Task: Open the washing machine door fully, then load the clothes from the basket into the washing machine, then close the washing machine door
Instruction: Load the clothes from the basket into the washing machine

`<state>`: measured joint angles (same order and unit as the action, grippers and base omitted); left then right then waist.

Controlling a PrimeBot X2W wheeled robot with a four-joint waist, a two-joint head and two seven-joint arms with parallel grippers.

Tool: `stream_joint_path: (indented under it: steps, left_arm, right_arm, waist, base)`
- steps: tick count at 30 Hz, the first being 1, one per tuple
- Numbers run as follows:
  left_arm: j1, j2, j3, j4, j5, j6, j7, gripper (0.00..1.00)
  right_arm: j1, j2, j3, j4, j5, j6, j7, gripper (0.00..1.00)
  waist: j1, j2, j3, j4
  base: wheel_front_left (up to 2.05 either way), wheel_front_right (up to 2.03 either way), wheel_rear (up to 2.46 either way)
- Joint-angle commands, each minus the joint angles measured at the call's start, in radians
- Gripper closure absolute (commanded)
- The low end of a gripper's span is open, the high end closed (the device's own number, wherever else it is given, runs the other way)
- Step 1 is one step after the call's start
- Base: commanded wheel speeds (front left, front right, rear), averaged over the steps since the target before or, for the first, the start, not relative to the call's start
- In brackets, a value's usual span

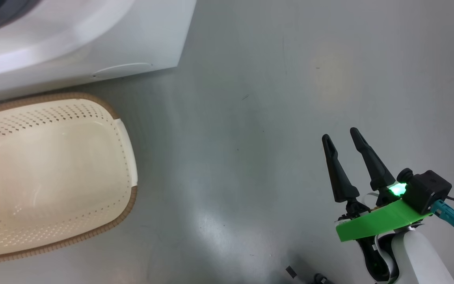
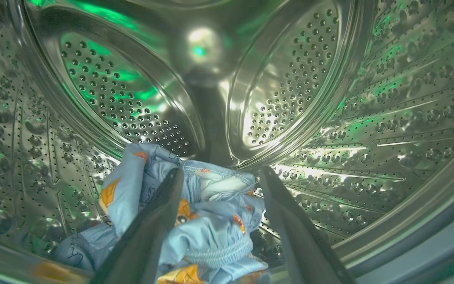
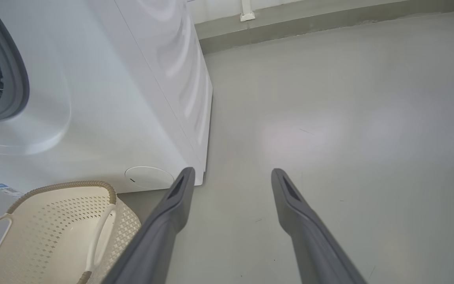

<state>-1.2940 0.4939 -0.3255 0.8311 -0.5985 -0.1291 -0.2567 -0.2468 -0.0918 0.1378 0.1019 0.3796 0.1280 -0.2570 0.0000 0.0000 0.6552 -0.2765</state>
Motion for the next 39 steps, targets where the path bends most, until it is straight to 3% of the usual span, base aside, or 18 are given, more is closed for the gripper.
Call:
stream_joint_path:
  steps: [1, 21, 39]
  left_arm:
    - [0.010, 0.044, 0.028, -0.016, -0.012, -0.002, -0.005, 0.00]
    - [0.264, -0.092, 0.218, -0.085, 0.041, -0.002, -0.005, 0.00]
    - [0.587, -0.185, 0.288, -0.260, 0.136, -0.002, -0.005, 0.00]
  right_arm:
    - [0.006, -0.003, 0.015, -0.022, -0.007, 0.003, -0.005, 0.00]
    - [0.014, -0.035, -0.019, -0.022, -0.018, 0.003, -0.005, 0.00]
    - [0.080, -0.084, -0.052, -0.011, -0.015, 0.003, -0.005, 0.00]
  waist:
    - [0.0000, 0.0000, -0.001, 0.004]
    - [0.0000, 0.0000, -0.064, 0.091]
    - [0.0000, 0.0000, -0.182, 0.179]
  base:
    - [0.00, 0.00, 0.00]
    - [0.00, 0.00, 0.00]
    - [0.00, 0.00, 0.00]
